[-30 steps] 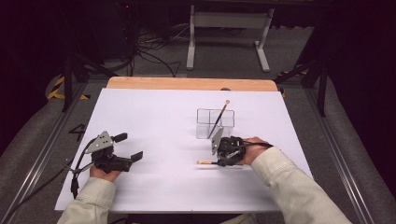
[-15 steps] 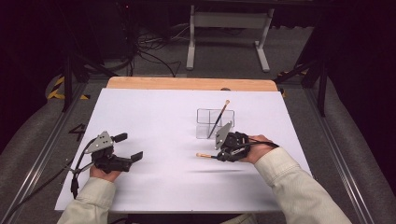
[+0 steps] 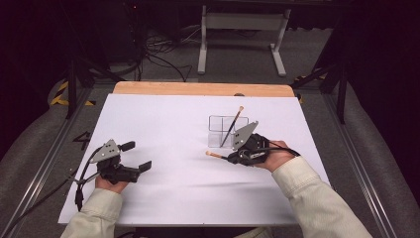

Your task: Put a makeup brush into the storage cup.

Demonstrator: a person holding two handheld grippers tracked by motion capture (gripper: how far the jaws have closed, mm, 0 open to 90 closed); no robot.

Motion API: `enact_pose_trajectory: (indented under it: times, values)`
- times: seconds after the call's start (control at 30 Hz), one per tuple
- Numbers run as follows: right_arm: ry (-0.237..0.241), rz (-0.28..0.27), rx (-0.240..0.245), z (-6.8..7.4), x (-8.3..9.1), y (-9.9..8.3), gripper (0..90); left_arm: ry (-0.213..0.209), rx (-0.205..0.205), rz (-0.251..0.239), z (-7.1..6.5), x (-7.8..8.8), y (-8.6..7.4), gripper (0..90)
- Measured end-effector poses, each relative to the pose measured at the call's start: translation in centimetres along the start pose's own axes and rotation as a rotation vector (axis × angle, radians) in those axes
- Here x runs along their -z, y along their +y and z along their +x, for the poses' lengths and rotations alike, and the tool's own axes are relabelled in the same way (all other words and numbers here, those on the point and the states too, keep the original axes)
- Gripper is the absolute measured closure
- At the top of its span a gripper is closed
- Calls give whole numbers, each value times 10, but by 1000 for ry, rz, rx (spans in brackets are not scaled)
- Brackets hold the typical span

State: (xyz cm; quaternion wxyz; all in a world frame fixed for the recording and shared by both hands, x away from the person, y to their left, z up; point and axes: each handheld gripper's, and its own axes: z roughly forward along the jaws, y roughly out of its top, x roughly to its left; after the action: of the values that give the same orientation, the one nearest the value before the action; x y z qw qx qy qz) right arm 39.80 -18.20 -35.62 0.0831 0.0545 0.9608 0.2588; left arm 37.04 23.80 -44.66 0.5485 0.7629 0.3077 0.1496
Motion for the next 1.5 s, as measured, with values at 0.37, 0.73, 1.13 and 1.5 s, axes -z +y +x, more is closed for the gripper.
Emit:
enact_pose_trajectory:
  times: [0.37,0.73,1.13,1.5]
  values:
    - [-45,-110,-30,-2,11,1,834,-3,-2,0,0,0,0,0]
    - [-76,-212,-57,-4,18,-1,834,-4,-4,-3,0,0,0,0]
    - [-113,-362,-102,-8,25,-6,833,-4,2,-4,0,0,0,0]
    - [-130,-499,-167,-12,31,-10,833,-5,4,-7,0,0,0,0]
